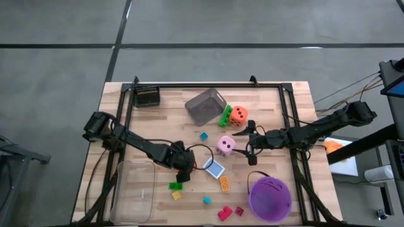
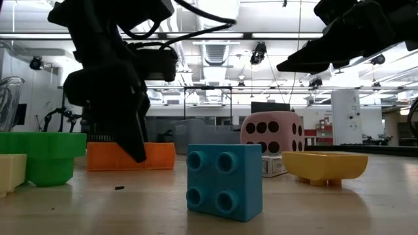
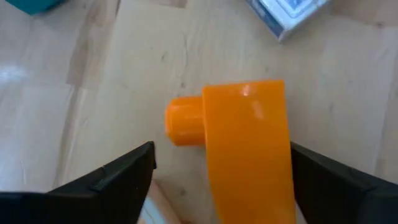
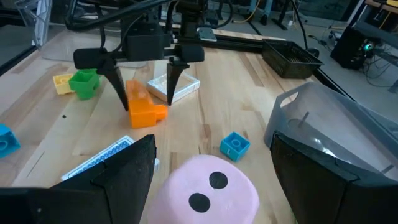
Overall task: Pick & Place Toys
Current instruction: Put the orange game piece into the transparent bin
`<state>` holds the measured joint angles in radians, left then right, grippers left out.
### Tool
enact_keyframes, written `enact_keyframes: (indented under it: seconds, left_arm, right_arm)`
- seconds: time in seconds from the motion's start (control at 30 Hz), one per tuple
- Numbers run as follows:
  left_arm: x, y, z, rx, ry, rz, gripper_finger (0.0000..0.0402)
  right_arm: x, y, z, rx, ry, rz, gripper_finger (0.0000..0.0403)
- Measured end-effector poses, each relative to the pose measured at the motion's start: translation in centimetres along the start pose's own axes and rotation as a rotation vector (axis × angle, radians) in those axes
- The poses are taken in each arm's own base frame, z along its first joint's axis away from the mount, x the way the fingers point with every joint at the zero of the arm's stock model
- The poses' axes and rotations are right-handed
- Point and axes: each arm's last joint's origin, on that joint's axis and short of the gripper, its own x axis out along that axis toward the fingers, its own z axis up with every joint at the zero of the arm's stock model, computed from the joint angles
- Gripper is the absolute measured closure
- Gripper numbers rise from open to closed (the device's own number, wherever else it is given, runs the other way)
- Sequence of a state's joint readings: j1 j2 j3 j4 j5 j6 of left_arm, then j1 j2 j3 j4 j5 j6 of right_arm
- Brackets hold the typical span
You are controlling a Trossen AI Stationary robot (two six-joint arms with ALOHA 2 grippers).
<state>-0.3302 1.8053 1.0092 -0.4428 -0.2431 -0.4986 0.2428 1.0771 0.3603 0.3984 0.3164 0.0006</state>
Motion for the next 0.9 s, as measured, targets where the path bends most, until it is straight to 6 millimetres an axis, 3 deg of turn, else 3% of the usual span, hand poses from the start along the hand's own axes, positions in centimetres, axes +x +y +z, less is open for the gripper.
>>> enact_keyframes:
  seconds: [0.3,0.7,0.9]
  left_arm:
    - [0.0,0.0,0.1,0.006,-0.015,0.014,0.0244]
    - [-0.3,-0.2,0.9,0.072,-0.089,0.007,0.0246]
    - [-1.8,0.1,1.8,0.119,-0.188,0.064,0.0246]
  right_arm:
    - [0.0,0.0,0.0,0.000,0.000,0.000,0.0092]
    - [0.0,0.0,-0.1,-0.001,0.003,0.000,0.0092]
    - [0.0,0.0,-0.1,-0.005,0.003,0.000,0.0092]
